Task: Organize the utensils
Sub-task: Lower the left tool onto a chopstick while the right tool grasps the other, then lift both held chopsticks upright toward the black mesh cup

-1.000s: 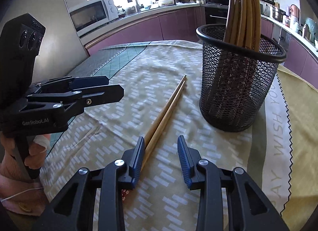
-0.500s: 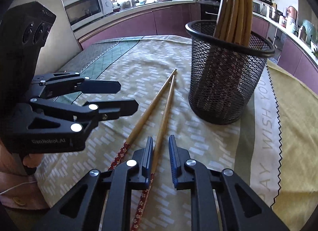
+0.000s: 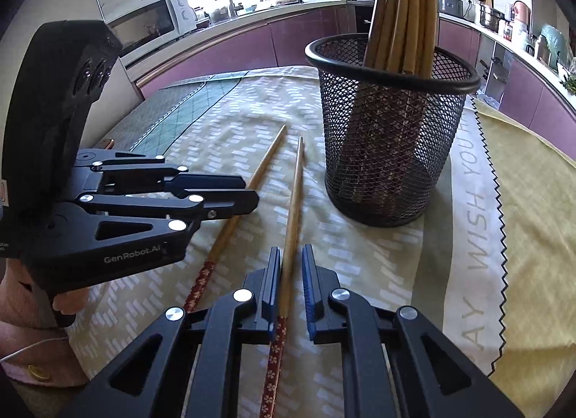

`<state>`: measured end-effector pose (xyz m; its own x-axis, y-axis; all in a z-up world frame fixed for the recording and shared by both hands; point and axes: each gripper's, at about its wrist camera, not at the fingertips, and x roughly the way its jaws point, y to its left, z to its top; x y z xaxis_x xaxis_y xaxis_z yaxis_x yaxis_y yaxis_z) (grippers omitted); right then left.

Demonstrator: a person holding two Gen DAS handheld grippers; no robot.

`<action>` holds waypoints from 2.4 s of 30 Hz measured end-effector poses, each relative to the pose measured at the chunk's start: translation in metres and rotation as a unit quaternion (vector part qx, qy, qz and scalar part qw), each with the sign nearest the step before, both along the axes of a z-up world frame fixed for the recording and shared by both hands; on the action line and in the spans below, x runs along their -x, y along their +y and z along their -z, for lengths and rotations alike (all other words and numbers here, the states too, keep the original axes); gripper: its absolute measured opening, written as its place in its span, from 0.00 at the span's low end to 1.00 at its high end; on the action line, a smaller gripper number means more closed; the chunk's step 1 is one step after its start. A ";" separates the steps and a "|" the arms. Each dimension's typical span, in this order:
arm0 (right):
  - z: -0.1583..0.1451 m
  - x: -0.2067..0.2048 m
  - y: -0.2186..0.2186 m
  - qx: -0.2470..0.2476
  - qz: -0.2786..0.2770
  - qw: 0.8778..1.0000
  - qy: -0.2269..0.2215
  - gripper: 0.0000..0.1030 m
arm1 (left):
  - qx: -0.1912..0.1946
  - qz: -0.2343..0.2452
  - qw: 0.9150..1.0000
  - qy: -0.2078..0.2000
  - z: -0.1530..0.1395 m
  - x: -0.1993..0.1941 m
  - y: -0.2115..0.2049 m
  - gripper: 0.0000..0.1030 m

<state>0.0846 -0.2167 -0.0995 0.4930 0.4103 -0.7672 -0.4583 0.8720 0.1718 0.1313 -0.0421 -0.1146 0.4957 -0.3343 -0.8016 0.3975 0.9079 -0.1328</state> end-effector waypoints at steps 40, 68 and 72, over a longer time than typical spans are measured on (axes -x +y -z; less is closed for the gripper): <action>0.003 -0.015 0.013 -0.029 -0.006 1.000 0.010 0.06 | -0.017 -0.002 1.000 -0.004 0.003 0.006 -0.004 0.10; -0.053 0.013 -0.023 -0.117 -0.011 0.991 -0.058 0.05 | 0.039 -0.005 0.998 -0.058 -0.048 0.026 0.004 0.07; -0.059 0.014 -0.028 -0.120 -0.006 0.990 -0.068 0.05 | 0.044 -0.004 0.997 -0.062 -0.054 0.028 0.005 0.07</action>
